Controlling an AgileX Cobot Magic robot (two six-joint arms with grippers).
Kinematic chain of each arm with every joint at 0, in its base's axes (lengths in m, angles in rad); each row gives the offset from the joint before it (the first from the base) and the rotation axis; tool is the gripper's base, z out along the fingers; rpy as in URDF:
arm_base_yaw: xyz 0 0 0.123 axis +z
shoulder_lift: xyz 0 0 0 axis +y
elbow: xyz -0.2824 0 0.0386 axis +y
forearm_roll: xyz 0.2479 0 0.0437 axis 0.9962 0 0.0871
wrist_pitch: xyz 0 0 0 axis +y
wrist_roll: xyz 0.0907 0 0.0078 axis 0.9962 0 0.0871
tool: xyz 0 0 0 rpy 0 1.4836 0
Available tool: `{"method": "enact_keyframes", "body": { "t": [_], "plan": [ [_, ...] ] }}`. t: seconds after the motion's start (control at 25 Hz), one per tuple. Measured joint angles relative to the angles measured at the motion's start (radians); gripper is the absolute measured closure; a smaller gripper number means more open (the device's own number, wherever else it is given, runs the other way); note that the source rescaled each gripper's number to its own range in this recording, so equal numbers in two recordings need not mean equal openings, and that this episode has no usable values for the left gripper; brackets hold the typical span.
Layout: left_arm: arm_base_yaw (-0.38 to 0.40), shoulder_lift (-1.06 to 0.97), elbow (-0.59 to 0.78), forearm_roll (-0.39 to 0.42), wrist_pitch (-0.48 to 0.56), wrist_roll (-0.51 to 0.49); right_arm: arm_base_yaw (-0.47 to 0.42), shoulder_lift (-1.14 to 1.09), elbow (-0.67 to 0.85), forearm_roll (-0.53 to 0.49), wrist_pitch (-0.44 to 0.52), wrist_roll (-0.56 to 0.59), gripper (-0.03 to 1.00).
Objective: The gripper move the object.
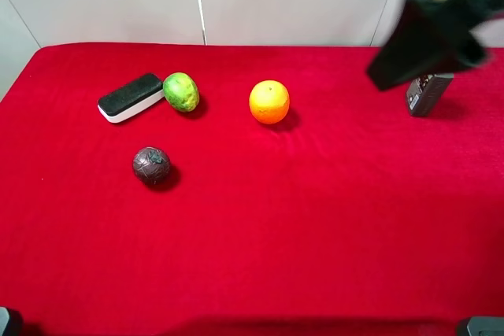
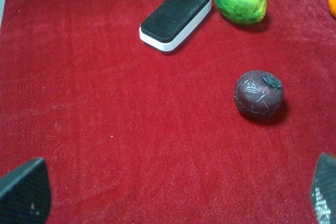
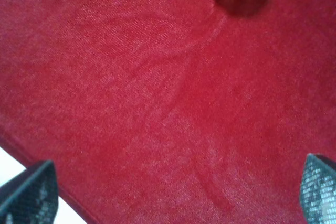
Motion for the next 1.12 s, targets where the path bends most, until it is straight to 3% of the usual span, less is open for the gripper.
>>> {"method": "enact_keyframes", "body": {
  "t": [0.52,0.64,0.88,1.12],
  "plan": [
    [0.000,0.000,0.000,0.000,0.000,0.000,-0.017,-0.438,0.259,0.001,0.002,0.000,-0.03],
    [0.000,0.000,0.000,0.000,0.000,0.000,-0.096,-0.525,0.332,0.001,0.002,0.000,-0.03],
    [0.000,0.000,0.000,0.000,0.000,0.000,-0.364,-0.675,0.448,0.001,0.002,0.001,-0.03],
    [0.000,0.000,0.000,0.000,0.000,0.000,-0.573,-0.837,0.556,0.001,-0.039,0.001,-0.03]
  ]
}}
